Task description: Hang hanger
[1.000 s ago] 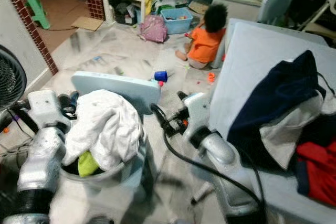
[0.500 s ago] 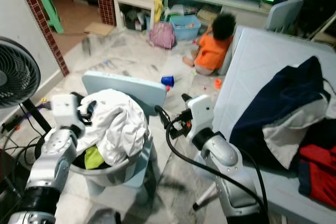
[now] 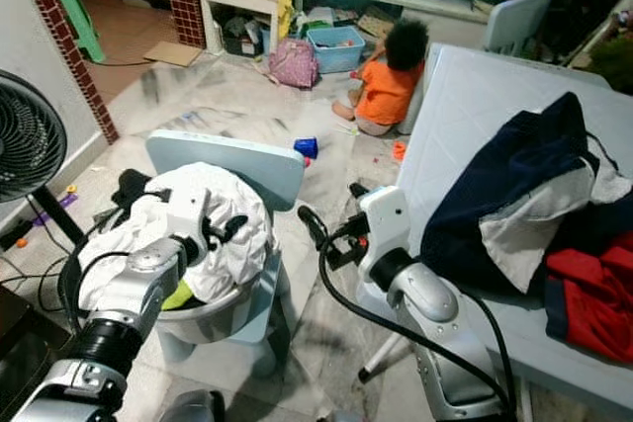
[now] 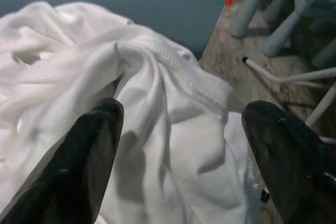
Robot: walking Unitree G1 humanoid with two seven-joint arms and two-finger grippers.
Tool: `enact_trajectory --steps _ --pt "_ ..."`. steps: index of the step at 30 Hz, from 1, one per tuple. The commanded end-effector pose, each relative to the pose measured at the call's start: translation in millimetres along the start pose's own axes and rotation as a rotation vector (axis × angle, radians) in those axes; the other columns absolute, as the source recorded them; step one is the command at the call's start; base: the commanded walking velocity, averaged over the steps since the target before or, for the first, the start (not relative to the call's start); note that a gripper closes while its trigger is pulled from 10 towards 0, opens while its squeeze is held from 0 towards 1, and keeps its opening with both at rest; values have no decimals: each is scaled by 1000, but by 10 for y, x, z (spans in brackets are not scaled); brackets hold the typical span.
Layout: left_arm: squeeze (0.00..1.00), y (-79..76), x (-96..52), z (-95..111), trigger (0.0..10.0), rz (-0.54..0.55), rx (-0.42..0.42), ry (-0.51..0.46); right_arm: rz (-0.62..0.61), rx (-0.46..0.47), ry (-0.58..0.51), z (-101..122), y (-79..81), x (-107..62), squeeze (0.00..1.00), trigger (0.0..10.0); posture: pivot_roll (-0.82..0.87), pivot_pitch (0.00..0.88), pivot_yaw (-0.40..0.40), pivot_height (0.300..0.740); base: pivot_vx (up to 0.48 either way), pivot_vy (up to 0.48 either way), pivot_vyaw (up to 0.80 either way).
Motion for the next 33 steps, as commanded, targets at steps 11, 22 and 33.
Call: enact_trajectory --steps 11,22,33 --pt "0 194 97 -53 10000 61 2 45 39 -39 59 -11 5 -258 0 10000 -140 123 -74 740 0 0 0" --pt "0 399 115 -132 0 146 -17 66 77 -49 72 -5 61 -198 0 10000 -119 113 -101 740 0 0 0" --pt "0 513 75 -257 0 185 -102 72 74 -52 78 10 11 -189 0 10000 -123 108 -113 740 0 0 0"
Point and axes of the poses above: a point about 5 cm out from each wrist's last joint towards the gripper, its own x axis pointing out of the wrist towards the gripper, its own z axis along the axis of the wrist's last joint, y = z × x, the point moved 6 cm from there along x, pointing out of the wrist towards the gripper, and after that the axes turned 12 degrees about -x, right-handed, at the moved point
